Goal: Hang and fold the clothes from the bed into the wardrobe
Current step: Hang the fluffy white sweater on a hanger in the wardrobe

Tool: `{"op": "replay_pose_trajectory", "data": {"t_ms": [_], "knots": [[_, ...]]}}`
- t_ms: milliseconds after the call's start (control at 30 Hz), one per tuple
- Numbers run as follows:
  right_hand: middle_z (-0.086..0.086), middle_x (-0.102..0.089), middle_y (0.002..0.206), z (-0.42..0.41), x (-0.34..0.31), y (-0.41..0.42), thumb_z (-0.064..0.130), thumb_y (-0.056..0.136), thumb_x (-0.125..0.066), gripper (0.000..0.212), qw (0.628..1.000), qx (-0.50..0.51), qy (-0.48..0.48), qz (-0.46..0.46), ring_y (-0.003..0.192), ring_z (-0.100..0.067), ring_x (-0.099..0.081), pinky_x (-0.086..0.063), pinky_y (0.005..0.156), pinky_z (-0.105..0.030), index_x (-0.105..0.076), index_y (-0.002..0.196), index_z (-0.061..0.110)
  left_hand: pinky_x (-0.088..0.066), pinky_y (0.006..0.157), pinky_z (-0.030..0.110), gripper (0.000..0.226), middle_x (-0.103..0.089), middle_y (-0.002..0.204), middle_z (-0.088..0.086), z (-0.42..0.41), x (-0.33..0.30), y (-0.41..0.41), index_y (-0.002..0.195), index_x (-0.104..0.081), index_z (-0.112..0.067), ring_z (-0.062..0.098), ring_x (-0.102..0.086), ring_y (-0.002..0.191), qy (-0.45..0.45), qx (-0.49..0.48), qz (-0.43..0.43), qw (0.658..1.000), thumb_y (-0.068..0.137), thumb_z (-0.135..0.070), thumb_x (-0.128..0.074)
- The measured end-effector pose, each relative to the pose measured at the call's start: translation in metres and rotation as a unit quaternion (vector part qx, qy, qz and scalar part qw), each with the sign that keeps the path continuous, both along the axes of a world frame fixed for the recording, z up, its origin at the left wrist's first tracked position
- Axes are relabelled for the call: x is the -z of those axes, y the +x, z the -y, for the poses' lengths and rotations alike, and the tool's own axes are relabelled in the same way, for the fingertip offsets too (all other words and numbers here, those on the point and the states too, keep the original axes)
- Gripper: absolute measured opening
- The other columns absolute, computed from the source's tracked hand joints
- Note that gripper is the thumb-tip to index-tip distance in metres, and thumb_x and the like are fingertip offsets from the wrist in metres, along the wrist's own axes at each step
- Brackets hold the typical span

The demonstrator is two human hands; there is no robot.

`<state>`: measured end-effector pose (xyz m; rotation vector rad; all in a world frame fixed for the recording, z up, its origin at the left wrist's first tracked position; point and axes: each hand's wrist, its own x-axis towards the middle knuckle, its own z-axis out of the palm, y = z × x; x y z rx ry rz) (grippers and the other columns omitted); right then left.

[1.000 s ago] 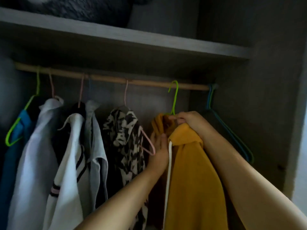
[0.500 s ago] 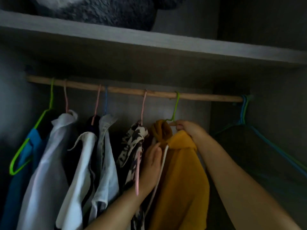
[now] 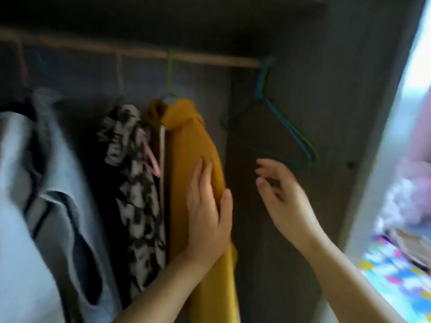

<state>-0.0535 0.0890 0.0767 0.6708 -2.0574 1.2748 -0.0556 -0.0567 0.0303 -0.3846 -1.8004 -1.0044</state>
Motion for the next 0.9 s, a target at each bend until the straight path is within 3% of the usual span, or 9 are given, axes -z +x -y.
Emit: {"op": "replay_pose_trajectory", "data": {"t_ms": [100, 200, 367, 433, 533, 633, 900], "knots": [[0.004, -0.061, 0.11, -0.061, 0.037, 0.055, 0.021, 0.091, -0.053, 0.029, 0.999, -0.002, -0.017, 0.032, 0.102, -0.007, -0.061, -0.053, 0.081, -0.021, -0.053, 0.115, 0.037, -0.034, 0.107, 0.054, 0.043, -0.032, 0.148, 0.011, -0.07, 0.005, 0.032, 0.138, -0.036, -0.016, 0.025, -0.031, 0.139, -0.022, 0.043, -0.073, 0.996, 0.1, -0.037, -0.033], [0.005, -0.061, 0.108, -0.128, 0.056, 0.104, 0.028, 0.087, -0.046, 0.027, 0.997, 0.05, -0.028, 0.058, 0.098, -0.012, -0.063, -0.054, 0.075, -0.028, -0.056, 0.109, 0.039, -0.036, 0.102, 0.058, 0.036, -0.039, 0.142, 0.014, -0.146, 0.006, 0.065, 0.129, -0.043, -0.013, 0.027, -0.04, 0.131, -0.039, 0.125, -0.111, 0.985, 0.099, -0.031, -0.034], [0.002, -0.058, 0.101, -0.249, 0.109, 0.164, 0.01, 0.087, -0.05, 0.025, 0.963, 0.244, 0.04, 0.107, 0.078, 0.003, -0.054, -0.041, 0.07, -0.006, -0.065, 0.106, 0.015, -0.036, 0.102, 0.057, 0.031, -0.047, 0.134, 0.016, -0.272, 0.043, 0.116, 0.12, -0.052, -0.009, 0.027, -0.042, 0.126, -0.104, 0.268, -0.054, 0.956, 0.094, -0.02, -0.04], [-0.005, -0.057, 0.103, -0.295, 0.15, 0.189, 0.007, 0.089, -0.054, 0.024, 0.935, 0.301, 0.077, 0.171, 0.078, 0.0, -0.05, -0.044, 0.076, -0.014, -0.064, 0.11, 0.009, -0.037, 0.102, 0.05, 0.033, -0.051, 0.128, 0.019, -0.319, 0.072, 0.13, 0.116, -0.057, -0.003, 0.027, -0.044, 0.121, -0.139, 0.299, -0.014, 0.944, 0.093, -0.02, -0.041], [-0.009, -0.054, 0.116, -0.356, 0.213, 0.239, 0.015, 0.093, -0.051, 0.029, 0.863, 0.374, 0.109, 0.322, 0.097, -0.021, -0.057, -0.045, 0.088, -0.035, -0.058, 0.121, 0.013, -0.038, 0.1, 0.044, 0.032, -0.054, 0.124, 0.016, -0.381, 0.127, 0.148, 0.115, -0.057, -0.008, 0.025, -0.045, 0.117, -0.187, 0.352, 0.072, 0.914, 0.092, -0.024, -0.042], [-0.006, -0.049, 0.121, -0.396, 0.26, 0.288, 0.02, 0.095, -0.046, 0.031, 0.796, 0.399, 0.113, 0.44, 0.106, -0.025, -0.053, -0.045, 0.088, -0.034, -0.052, 0.125, 0.017, -0.04, 0.098, 0.048, 0.033, -0.056, 0.12, 0.014, -0.43, 0.178, 0.165, 0.111, -0.06, -0.01, 0.026, -0.047, 0.114, -0.245, 0.397, 0.133, 0.875, 0.09, -0.028, -0.042], [-0.003, -0.05, 0.124, -0.48, 0.339, 0.352, 0.025, 0.095, -0.046, 0.033, 0.7, 0.444, 0.037, 0.558, 0.11, -0.02, -0.053, -0.044, 0.094, -0.033, -0.053, 0.127, 0.018, -0.037, 0.102, 0.047, 0.051, -0.056, 0.122, 0.008, -0.533, 0.252, 0.174, 0.114, -0.062, -0.011, 0.026, -0.048, 0.118, -0.343, 0.458, 0.251, 0.781, 0.086, -0.042, -0.033]]}}
